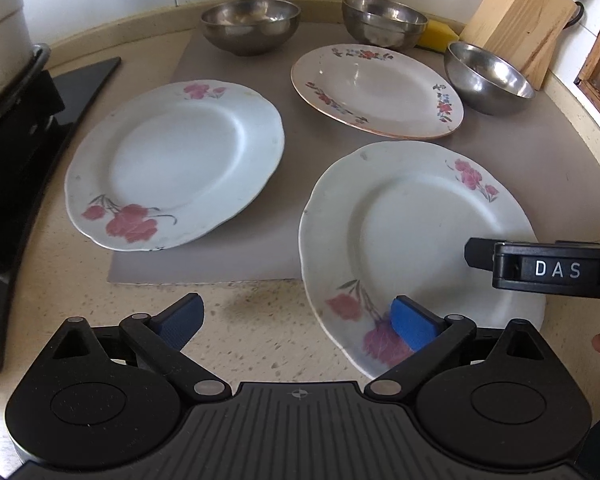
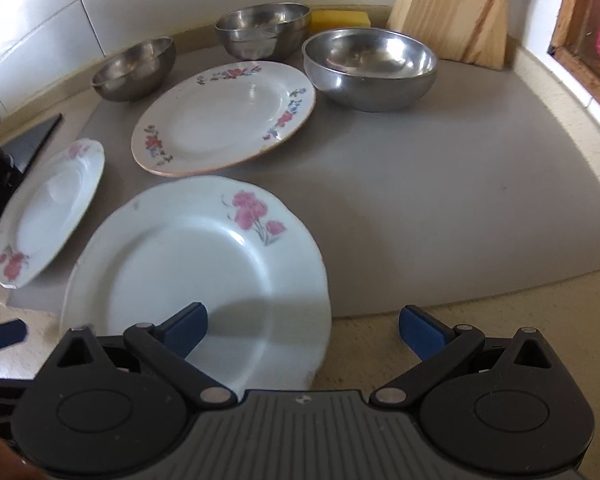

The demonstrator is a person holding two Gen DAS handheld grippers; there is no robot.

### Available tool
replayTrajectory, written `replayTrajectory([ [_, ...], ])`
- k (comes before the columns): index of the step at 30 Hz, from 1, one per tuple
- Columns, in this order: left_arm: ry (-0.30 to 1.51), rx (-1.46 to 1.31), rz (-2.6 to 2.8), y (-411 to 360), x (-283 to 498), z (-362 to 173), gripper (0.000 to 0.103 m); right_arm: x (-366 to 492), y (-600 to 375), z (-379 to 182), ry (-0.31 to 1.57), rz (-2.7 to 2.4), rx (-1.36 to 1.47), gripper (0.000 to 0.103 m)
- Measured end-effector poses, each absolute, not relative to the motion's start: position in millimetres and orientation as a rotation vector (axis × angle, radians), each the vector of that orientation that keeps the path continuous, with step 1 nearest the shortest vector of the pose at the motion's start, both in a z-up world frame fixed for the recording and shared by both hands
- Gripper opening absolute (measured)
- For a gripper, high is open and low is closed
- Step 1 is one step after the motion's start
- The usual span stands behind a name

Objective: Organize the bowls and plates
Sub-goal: 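Close both grippers on the rim of the large flowered plate, then lift the plate with both grippers and carry it onto the far flowered plate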

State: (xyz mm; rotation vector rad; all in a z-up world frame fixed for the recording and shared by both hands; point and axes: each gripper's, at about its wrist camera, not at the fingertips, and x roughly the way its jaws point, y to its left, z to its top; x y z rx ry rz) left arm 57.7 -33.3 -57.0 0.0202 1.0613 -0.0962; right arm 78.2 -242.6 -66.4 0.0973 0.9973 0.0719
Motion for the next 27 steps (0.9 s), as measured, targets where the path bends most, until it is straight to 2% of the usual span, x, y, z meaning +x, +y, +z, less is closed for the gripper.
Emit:
replayTrajectory([
  [3, 1.060, 0.013, -0.103, -37, 62, -58, 0.094, 82, -239, -65, 0.985, 0.102, 0.076, 0.084],
  [6, 1.058, 0.004, -0.121, -40, 65, -58, 0.092, 82, -234, -63, 0.979, 0.149, 0.048, 0.077],
  [8, 1.059, -0.011, -0.136, -41, 66, -58, 0.088, 81, -233, -60, 0.990, 0.190, 0.064, 0.069],
  [13, 1.036, 0.001, -0.185, -50, 66, -57, 0.080, 81, -230, -57, 0.997, 0.253, 0.082, 0.063],
  [15, 1.018, 0.002, -0.200, -50, 65, -57, 0.078, 80, -234, -57, 0.997, 0.262, 0.076, 0.053],
  [17, 0.994, 0.008, -0.207, -51, 62, -59, 0.078, 80, -242, -56, 0.994, 0.262, 0.073, 0.039],
  [18, 0.988, 0.007, -0.212, -52, 60, -59, 0.078, 80, -245, -56, 0.993, 0.264, 0.075, 0.036],
  [19, 0.983, 0.004, -0.223, -53, 59, -58, 0.072, 79, -247, -55, 0.992, 0.264, 0.073, 0.033],
  [22, 0.972, 0.006, -0.236, -56, 56, -58, 0.071, 75, -246, -55, 0.978, 0.262, 0.061, 0.033],
  [25, 0.976, -0.016, -0.222, -52, 58, -56, 0.063, 75, -249, -55, 0.972, 0.264, 0.081, 0.032],
  [27, 0.985, -0.015, -0.214, -51, 59, -54, 0.062, 75, -254, -54, 0.984, 0.264, 0.121, 0.031],
])
